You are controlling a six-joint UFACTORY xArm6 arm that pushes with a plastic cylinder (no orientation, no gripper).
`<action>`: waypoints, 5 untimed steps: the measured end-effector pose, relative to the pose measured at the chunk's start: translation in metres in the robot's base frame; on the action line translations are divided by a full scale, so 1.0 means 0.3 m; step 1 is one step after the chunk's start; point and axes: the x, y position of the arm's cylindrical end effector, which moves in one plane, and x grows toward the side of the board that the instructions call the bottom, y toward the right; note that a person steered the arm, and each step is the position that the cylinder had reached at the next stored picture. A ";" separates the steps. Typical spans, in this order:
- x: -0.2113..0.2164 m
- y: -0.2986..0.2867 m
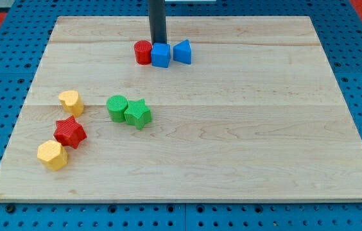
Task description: Separate blue cube and blue triangle
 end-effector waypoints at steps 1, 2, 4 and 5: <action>-0.076 0.032; -0.116 0.038; -0.039 0.120; 0.072 0.106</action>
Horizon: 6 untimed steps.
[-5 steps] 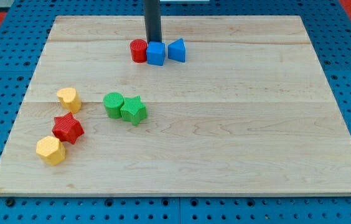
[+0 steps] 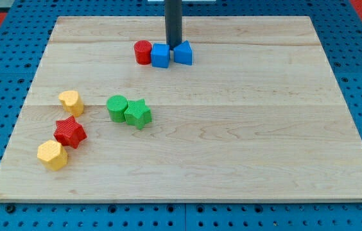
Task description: Separate blue cube and blue triangle
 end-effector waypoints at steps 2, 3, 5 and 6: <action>0.223 -0.107; 0.188 -0.127; 0.066 -0.304; 0.143 -0.433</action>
